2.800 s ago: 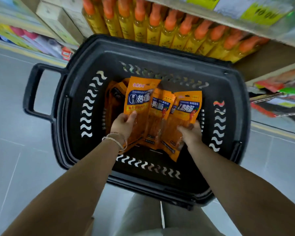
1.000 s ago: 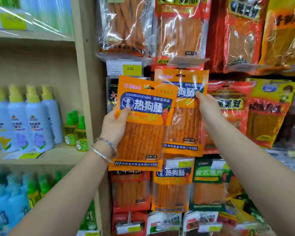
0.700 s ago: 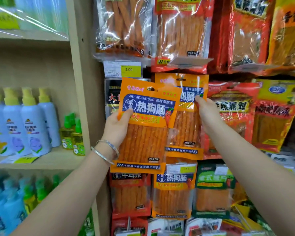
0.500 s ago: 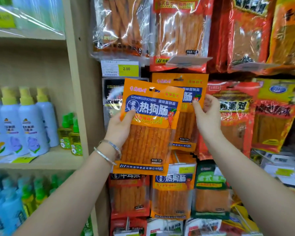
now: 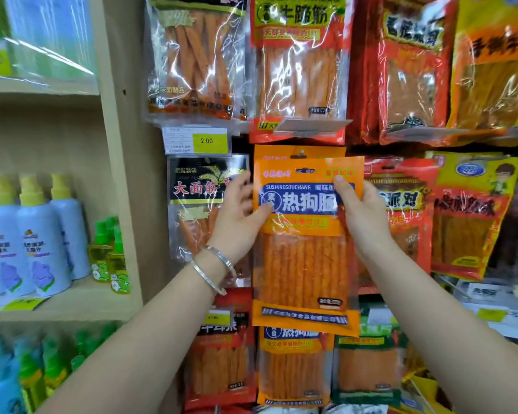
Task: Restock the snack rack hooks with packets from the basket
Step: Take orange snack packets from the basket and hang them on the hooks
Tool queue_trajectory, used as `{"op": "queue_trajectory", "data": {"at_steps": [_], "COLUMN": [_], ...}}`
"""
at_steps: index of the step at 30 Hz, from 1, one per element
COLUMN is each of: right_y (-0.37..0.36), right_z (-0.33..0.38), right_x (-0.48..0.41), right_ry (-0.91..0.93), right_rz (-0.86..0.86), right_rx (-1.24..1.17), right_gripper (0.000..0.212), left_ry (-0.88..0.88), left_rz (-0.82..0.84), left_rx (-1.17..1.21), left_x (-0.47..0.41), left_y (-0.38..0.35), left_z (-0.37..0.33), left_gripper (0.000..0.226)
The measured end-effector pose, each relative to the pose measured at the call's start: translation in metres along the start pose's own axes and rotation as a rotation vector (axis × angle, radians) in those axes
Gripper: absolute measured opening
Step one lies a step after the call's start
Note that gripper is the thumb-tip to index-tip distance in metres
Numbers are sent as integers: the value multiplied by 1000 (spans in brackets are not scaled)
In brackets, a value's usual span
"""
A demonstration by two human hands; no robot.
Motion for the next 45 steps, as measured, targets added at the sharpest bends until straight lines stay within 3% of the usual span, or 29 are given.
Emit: {"op": "queue_trajectory", "data": {"at_steps": [2, 5, 11, 15, 17, 21, 22, 24, 26, 28, 30, 37, 45], "right_y": [7, 8, -6, -14, -14, -7, -5, -2, -4, -18, -36, -75, -112], "right_z": [8, 14, 20, 10, 7, 8, 6, -2, -8, -16, -29, -57, -92], "right_x": [-7, -17, -37, -49, -48, -36, -28, -8, 16, 36, 41, -1, -50], "right_ry": [26, 7, -1, -54, -38, 132, 170, 272, 474, 696, 778, 616, 390], "right_rz": [-20, -13, 17, 62, 49, -49, -57, -72, -114, -70, 49, 265, 455], "right_rx": [48, 79, 107, 123, 156, 277, 276, 364, 641, 898, 1044, 1363, 1365], "right_gripper": [21, 30, 41, 22, 24, 15, 20, 50, 67, 65, 58, 58, 69], "left_ry": [-117, -184, -180, -171, -168, -146, -129, -104, -98, -102, -100, 34, 143], "left_rz": [110, 227, 172, 159, 173, 214, 229, 277, 329, 364, 373, 348, 300], "left_rx": [-160, -350, -248, -181, -175, -380, -456, -538, -570, -639, -705, -741, -731], "left_x": [-9, -18, -30, -34, -33, -21, -16, -2, 12, 20, 20, -19, -69], "left_y": [-10, -28, -38, -37, -35, -35, -34, -30, -28, -27, -28, -34, -35], "left_z": [-17, -32, -46, -40, -34, 1, 14, 42, 64, 81, 93, 124, 165], "left_gripper": [73, 76, 74, 75, 78, 77, 77, 75, 75, 77, 79, 82, 84]}}
Point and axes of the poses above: each hand's wrist, its own x-axis away from the middle knuckle, its own y-axis out of the back of the hand, z = x × y, the point moved 8 cm from there along -x, towards the middle knuckle, and after that the axes turned 9 degrees about x, right-handed, at the moved point
